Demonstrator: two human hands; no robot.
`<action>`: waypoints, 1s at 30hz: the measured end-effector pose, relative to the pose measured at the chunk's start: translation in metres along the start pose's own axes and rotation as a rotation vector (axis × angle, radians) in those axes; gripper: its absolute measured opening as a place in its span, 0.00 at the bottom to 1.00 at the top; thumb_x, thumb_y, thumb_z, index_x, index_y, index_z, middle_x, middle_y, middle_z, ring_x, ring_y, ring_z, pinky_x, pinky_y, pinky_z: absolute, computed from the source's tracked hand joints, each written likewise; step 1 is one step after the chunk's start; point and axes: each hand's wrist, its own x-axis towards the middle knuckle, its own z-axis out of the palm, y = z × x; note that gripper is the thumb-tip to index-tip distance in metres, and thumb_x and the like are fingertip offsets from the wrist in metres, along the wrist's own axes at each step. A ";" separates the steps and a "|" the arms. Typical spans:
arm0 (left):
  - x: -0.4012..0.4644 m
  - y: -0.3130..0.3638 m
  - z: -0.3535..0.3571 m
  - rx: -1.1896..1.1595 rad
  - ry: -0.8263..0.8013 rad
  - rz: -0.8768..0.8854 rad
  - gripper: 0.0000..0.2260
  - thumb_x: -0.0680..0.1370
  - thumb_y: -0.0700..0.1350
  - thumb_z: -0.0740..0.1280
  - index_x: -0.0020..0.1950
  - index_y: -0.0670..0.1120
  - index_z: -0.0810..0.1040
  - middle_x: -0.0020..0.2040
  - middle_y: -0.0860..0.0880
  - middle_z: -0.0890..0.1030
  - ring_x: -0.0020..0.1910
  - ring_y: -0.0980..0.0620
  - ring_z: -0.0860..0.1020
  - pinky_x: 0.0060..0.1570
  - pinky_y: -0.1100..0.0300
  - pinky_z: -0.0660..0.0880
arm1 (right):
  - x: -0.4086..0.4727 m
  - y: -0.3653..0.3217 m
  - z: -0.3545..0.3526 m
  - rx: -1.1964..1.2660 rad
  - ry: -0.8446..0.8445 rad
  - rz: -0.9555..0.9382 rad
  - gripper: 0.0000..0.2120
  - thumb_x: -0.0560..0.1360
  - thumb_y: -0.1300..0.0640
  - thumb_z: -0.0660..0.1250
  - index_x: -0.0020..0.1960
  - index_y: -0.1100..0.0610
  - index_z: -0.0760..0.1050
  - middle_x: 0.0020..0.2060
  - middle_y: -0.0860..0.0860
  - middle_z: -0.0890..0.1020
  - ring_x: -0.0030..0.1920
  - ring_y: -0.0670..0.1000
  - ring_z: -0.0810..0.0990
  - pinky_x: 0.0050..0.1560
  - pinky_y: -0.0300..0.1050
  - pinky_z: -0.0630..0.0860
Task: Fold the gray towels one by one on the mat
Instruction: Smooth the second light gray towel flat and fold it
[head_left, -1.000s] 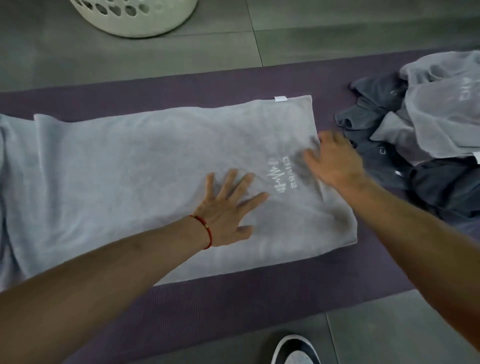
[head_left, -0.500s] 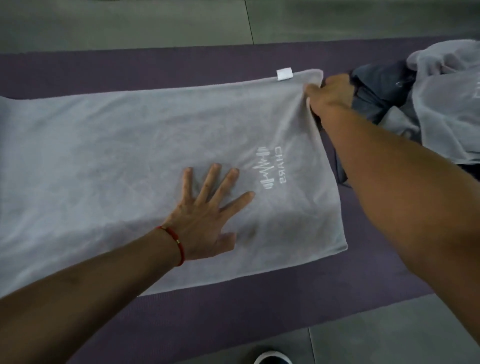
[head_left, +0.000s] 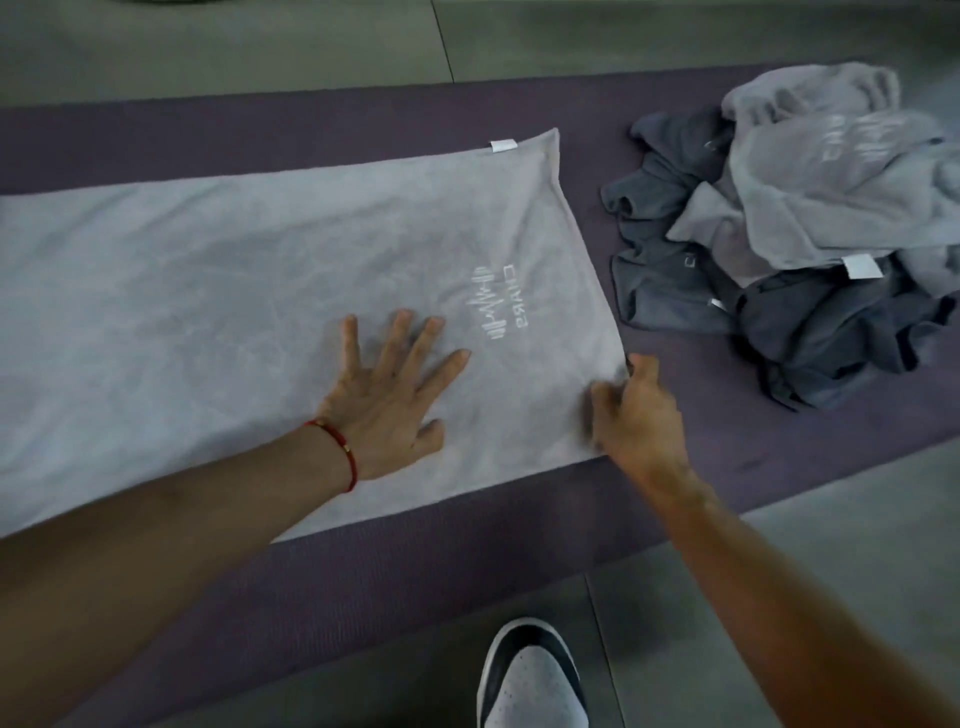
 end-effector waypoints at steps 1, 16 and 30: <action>-0.006 0.001 -0.003 0.016 -0.009 0.009 0.35 0.76 0.65 0.35 0.81 0.54 0.35 0.81 0.42 0.35 0.80 0.37 0.37 0.67 0.23 0.45 | -0.006 0.006 -0.002 -0.021 -0.019 0.027 0.18 0.80 0.54 0.63 0.66 0.60 0.66 0.54 0.65 0.80 0.54 0.70 0.78 0.51 0.57 0.73; -0.227 -0.150 -0.028 -0.269 -0.088 -0.679 0.27 0.80 0.54 0.59 0.79 0.52 0.59 0.81 0.45 0.55 0.81 0.42 0.47 0.75 0.37 0.52 | -0.076 -0.310 0.111 -0.554 -0.304 -0.989 0.23 0.81 0.47 0.57 0.74 0.52 0.62 0.70 0.55 0.68 0.69 0.60 0.67 0.64 0.61 0.68; -0.342 -0.250 0.001 -0.570 -0.188 -1.213 0.26 0.76 0.54 0.64 0.74 0.53 0.66 0.71 0.49 0.70 0.72 0.44 0.61 0.66 0.42 0.66 | -0.136 -0.505 0.194 -0.845 -0.581 -1.414 0.28 0.82 0.43 0.52 0.80 0.47 0.55 0.80 0.51 0.57 0.78 0.55 0.58 0.72 0.60 0.63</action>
